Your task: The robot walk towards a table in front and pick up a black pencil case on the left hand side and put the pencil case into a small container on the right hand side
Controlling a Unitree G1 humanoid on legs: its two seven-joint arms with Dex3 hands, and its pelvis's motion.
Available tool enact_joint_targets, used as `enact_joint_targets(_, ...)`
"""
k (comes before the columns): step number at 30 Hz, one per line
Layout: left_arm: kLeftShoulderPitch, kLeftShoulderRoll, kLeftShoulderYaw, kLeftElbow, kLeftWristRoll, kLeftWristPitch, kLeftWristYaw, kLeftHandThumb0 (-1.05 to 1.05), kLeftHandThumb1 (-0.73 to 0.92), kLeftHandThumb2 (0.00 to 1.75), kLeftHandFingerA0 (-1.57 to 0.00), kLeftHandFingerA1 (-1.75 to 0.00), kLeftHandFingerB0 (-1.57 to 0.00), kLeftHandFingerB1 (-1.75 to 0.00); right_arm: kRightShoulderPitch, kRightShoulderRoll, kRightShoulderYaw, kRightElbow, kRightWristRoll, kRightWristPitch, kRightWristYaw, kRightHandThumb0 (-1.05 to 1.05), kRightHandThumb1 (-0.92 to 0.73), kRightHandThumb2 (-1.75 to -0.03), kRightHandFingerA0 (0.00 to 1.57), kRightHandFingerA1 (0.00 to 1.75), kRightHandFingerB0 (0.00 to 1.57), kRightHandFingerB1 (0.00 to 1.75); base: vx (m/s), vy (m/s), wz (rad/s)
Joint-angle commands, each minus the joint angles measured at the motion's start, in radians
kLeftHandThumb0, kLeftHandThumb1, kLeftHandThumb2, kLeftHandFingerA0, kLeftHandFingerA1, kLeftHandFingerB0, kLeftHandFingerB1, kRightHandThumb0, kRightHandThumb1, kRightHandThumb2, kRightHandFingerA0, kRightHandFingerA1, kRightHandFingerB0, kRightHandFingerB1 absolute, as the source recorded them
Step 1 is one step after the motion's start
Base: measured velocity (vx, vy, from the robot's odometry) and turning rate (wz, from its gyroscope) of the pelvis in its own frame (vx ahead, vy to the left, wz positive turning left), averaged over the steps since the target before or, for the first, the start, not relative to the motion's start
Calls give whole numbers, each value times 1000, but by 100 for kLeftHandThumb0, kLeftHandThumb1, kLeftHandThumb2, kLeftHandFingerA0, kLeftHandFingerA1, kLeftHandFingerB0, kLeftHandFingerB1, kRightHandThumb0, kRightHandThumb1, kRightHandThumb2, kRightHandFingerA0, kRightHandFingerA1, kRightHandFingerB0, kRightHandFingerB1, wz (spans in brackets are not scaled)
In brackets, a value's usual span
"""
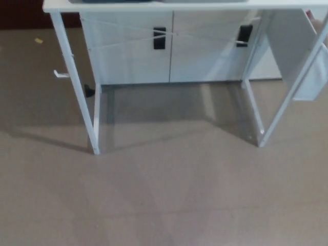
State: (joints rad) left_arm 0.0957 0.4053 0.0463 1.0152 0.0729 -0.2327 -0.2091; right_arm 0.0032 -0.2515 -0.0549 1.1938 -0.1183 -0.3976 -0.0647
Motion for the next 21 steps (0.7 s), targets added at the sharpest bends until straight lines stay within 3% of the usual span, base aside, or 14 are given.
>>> enact_joint_targets(1, 9, 10, -9, -5, 15, -14, 6, -46, 71, 62, -41, -39, -31, -33, 9, -13, -7, 0, 8, 0, 2, -28, -50, -54, 83, 58, 78, 53, 155, 52, 4)
enact_joint_targets(2, 6, 9, -8, -7, 12, -8, 3, -51, 57, 82, -34, -50, -26, -44, 6, -11, -11, -1, 12, 6, 5, -27, -49, -54, 84, 59, 78, 53, 156, 14, 7)
enact_joint_targets(3, 2, 9, -6, -7, 7, -4, -1, -51, 57, 82, -34, -50, -26, -44, 4, -9, -14, -2, 17, 8, 8, -27, -49, -54, 84, 59, 78, 53, 162, -17, 8)
enact_joint_targets(4, -3, 10, -8, -5, 9, -2, -3, -45, 71, 63, -40, -40, -30, -34, 1, -10, -13, -1, 16, 10, 9, -28, -49, -54, 84, 59, 78, 53, 186, -59, 7)
enact_joint_targets(10, -14, 8, -14, 7, 16, 0, 12, -43, 70, 62, -43, -40, -32, -34, -3, -11, -8, 3, 9, 11, -3, -29, -49, -54, 85, 58, 79, 53, 191, -150, -2)
enact_joint_targets(21, -15, 12, -30, 8, 19, -9, 17, -43, 71, 62, -42, -39, -32, -34, -6, -13, -8, 7, 8, 3, -2, -29, -49, -54, 87, 59, 80, 53, 224, 47, 0)
